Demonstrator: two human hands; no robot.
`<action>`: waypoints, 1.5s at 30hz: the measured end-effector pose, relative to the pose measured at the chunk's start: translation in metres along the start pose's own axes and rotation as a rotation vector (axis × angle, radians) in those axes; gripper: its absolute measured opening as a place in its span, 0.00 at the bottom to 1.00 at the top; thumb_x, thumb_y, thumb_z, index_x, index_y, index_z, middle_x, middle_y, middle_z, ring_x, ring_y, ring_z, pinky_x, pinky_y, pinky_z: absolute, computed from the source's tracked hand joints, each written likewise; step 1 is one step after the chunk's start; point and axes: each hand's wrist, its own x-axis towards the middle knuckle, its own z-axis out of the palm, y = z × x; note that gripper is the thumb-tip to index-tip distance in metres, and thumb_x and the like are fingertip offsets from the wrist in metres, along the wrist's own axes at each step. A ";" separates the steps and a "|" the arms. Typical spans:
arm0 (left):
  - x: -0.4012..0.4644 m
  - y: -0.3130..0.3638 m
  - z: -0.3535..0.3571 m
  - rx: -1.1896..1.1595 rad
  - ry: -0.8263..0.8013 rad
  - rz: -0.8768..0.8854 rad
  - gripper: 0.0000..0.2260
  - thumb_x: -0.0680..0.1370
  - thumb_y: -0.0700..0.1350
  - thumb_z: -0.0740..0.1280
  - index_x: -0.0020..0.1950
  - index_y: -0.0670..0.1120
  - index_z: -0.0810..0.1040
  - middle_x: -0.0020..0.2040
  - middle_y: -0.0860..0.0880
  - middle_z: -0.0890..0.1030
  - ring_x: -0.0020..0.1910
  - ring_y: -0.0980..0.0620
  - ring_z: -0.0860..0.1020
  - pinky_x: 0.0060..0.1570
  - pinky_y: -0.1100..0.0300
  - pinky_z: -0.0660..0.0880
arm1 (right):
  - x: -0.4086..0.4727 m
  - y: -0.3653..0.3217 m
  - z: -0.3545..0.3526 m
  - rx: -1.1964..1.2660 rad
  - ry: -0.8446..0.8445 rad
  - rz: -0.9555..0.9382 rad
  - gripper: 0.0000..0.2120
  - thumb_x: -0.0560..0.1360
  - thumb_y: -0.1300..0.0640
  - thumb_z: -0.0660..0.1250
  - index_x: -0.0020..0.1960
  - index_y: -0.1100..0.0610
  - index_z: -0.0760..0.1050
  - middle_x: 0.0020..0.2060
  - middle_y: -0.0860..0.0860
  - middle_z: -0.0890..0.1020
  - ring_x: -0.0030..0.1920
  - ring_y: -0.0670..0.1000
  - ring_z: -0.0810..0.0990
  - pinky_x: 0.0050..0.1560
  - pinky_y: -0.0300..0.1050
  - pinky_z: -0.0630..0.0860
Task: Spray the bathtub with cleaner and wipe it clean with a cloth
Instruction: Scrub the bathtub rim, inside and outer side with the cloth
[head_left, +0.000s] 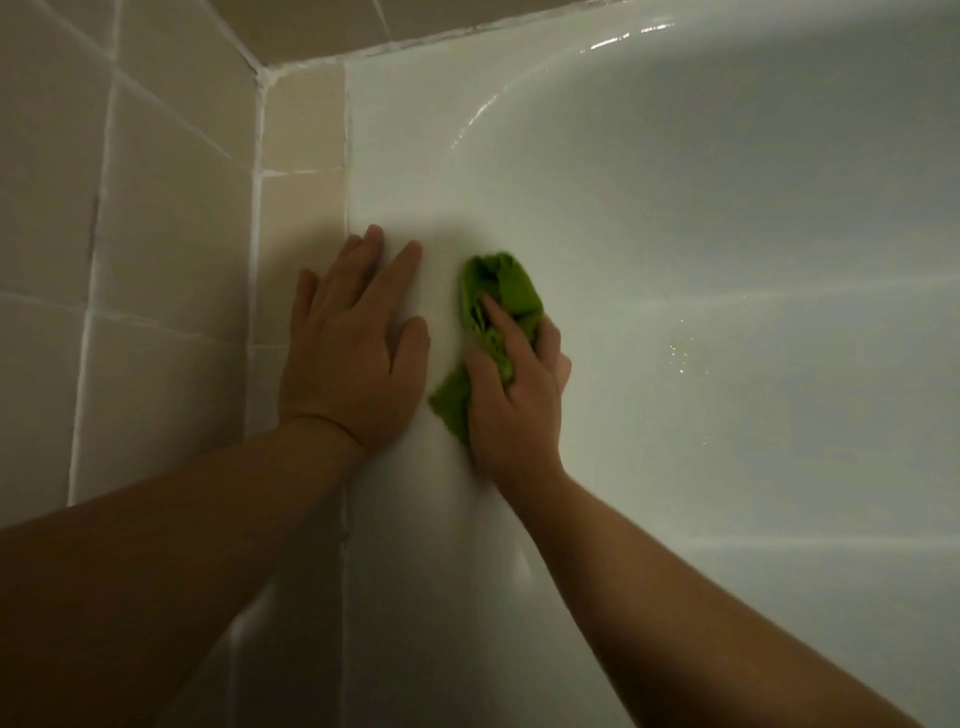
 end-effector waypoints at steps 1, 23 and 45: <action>0.001 0.000 0.000 -0.002 -0.002 0.005 0.29 0.79 0.52 0.58 0.81 0.53 0.66 0.82 0.47 0.61 0.82 0.48 0.57 0.80 0.44 0.48 | -0.013 0.009 -0.004 -0.020 0.007 0.028 0.24 0.79 0.47 0.59 0.74 0.39 0.72 0.73 0.42 0.66 0.68 0.50 0.63 0.70 0.43 0.60; 0.015 -0.001 0.000 0.015 0.000 0.035 0.28 0.79 0.52 0.57 0.81 0.53 0.66 0.82 0.47 0.62 0.81 0.49 0.58 0.80 0.44 0.48 | 0.047 0.005 0.001 -0.007 0.086 0.172 0.24 0.79 0.49 0.68 0.74 0.41 0.72 0.66 0.47 0.67 0.66 0.51 0.64 0.69 0.44 0.63; 0.028 0.000 -0.002 0.031 -0.030 0.056 0.28 0.79 0.51 0.58 0.81 0.54 0.64 0.83 0.48 0.60 0.82 0.49 0.56 0.79 0.47 0.48 | -0.038 0.007 -0.007 -0.106 0.000 -0.058 0.25 0.78 0.41 0.61 0.75 0.38 0.69 0.68 0.41 0.69 0.65 0.50 0.67 0.68 0.45 0.66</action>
